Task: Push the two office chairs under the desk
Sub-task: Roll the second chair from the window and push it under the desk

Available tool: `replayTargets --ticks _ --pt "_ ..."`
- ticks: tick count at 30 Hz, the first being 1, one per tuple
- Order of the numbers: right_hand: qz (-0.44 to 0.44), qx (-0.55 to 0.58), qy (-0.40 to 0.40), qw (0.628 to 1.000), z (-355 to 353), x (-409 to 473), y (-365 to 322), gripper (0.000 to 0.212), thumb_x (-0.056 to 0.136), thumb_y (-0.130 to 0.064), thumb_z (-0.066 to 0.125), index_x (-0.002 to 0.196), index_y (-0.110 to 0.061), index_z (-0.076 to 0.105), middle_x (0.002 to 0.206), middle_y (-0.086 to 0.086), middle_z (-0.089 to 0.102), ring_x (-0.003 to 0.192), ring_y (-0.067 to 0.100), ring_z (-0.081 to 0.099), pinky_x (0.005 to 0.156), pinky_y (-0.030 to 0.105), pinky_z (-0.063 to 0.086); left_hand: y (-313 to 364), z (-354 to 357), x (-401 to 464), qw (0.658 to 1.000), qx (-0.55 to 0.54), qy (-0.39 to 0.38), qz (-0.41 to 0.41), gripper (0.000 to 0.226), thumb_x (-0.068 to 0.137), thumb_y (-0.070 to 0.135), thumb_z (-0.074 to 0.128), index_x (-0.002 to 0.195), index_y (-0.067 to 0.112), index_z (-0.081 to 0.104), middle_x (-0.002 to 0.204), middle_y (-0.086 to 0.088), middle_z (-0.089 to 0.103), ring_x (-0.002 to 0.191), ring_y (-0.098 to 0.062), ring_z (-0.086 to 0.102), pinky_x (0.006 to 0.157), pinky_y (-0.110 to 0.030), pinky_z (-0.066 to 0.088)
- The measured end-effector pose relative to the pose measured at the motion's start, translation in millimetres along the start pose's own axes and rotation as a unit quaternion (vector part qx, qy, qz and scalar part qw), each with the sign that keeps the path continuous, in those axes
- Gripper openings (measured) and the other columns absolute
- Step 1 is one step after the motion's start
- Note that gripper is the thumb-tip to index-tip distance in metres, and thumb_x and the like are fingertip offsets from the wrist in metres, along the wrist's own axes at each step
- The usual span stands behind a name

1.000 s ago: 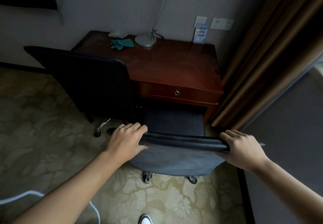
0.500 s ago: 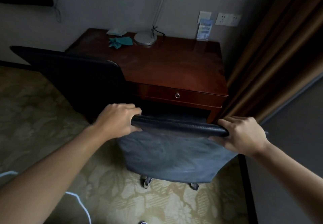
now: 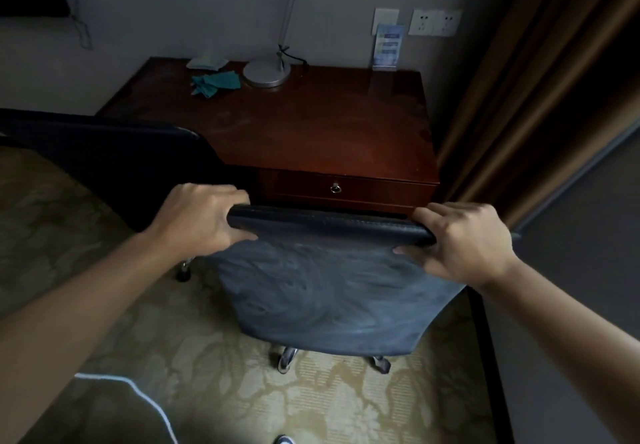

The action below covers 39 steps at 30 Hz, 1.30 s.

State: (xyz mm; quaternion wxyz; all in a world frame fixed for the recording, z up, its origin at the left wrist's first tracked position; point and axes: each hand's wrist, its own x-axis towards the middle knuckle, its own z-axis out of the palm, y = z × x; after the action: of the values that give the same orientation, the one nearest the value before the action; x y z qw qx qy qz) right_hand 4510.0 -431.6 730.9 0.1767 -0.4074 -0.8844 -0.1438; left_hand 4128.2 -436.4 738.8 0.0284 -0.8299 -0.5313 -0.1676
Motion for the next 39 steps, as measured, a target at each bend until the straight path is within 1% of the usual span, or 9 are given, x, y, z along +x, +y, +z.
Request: replayTargets --ticks 5,9,12,15,18,23,29,35,39 --pt "-0.015 0.012 0.022 1.000 -0.3 -40.1 -13.1 0.037 0.076 -0.051 0.069 0.071 -0.016 0.060 0.060 0.000 0.056 0.051 0.025 0.058 0.048 0.029 0.043 22.1 17.1 -45.4 0.999 0.034 0.019 0.011 0.037 0.068 0.058 0.066 0.077 0.022 0.070 0.070 0.005 0.066 0.065 -0.020 0.066 0.052 -0.034 0.052" --pt "-0.057 0.014 0.022 0.998 3.7 -66.9 -35.6 0.026 0.065 -0.038 0.070 0.071 -0.015 0.059 0.060 0.002 0.053 0.050 0.026 0.055 0.046 0.031 0.045 35.1 33.4 -100.0 0.999 0.028 0.045 0.006 0.019 0.068 0.038 0.066 0.079 0.023 0.067 0.069 0.004 0.062 0.063 -0.023 0.065 0.055 -0.034 0.048" --pt "-0.057 0.019 0.026 0.998 -0.9 -64.5 -19.3 0.026 0.068 -0.040 0.064 0.070 -0.014 0.060 0.060 0.002 0.054 0.049 0.026 0.055 0.047 0.031 0.045 45.9 37.3 -95.2 0.998 0.027 0.054 -0.003 0.010 0.070 0.034 0.066 0.075 0.025 0.065 0.068 0.007 0.062 0.064 -0.019 0.062 0.056 -0.032 0.046" --pt "-0.068 0.011 0.024 0.997 2.5 -55.2 -3.5 0.031 0.069 -0.045 0.070 0.069 -0.015 0.060 0.060 0.001 0.054 0.049 0.025 0.054 0.047 0.031 0.044 48.7 37.0 -79.2 0.998 0.027 0.052 0.004 0.012 0.072 0.038 0.063 0.073 0.025 0.061 0.067 0.007 0.059 0.062 -0.018 0.062 0.053 -0.031 0.047" --pt "-0.063 0.025 0.028 0.997 10.0 -52.8 -6.2 0.033 0.070 -0.047 0.072 0.070 -0.016 0.060 0.060 0.000 0.054 0.049 0.024 0.054 0.047 0.031 0.044 42.7 33.6 -77.6 0.998 0.025 0.054 0.015 0.017 0.075 0.040 0.062 0.070 0.024 0.064 0.064 0.008 0.058 0.059 -0.017 0.062 0.056 -0.028 0.043" --pt "-0.058 0.022 0.038 0.997 10.0 -44.6 -4.0 0.035 0.072 -0.048 0.071 0.071 -0.015 0.062 0.060 0.000 0.054 0.049 0.023 0.055 0.047 0.030 0.043 32.4 31.4 -64.7 0.997 0.019 0.061 0.043 0.035 0.089 0.048 0.052 0.069 0.022 0.065 0.063 0.009 0.059 0.059 -0.013 0.061 0.057 -0.021 0.037" --pt "-0.045 0.027 0.029 0.998 15.3 -34.2 -11.3 0.036 0.077 -0.051 0.065 0.070 -0.015 0.060 0.059 0.000 0.054 0.049 0.024 0.055 0.048 0.030 0.043 19.9 25.3 -58.3 0.997 0.024 0.043 0.051 0.034 0.080 0.053 0.063 0.066 0.022 0.064 0.062 0.009 0.058 0.057 -0.013 0.060 0.051 -0.026 0.042" --pt "-0.019 0.012 0.030 0.999 15.1 -19.5 -29.8 0.033 0.068 -0.043 0.077 0.068 -0.014 0.060 0.056 0.001 0.053 0.048 0.024 0.056 0.046 0.030 0.043 0.5 9.8 -48.5 0.998 0.007 0.005 0.057 0.040 0.079 0.056 0.062 0.068 0.017 0.066 0.063 0.004 0.059 0.059 -0.018 0.063 0.047 -0.033 0.049" --pt "-0.006 0.010 0.033 0.999 15.1 -22.4 -43.5 0.032 0.066 -0.040 0.077 0.067 -0.013 0.060 0.055 0.001 0.053 0.047 0.025 0.056 0.045 0.030 0.043 -5.6 9.5 -52.9 0.999 0.002 -0.009 0.053 0.037 0.078 0.054 0.062 0.069 0.018 0.066 0.065 0.005 0.060 0.062 -0.018 0.064 0.048 -0.034 0.050"
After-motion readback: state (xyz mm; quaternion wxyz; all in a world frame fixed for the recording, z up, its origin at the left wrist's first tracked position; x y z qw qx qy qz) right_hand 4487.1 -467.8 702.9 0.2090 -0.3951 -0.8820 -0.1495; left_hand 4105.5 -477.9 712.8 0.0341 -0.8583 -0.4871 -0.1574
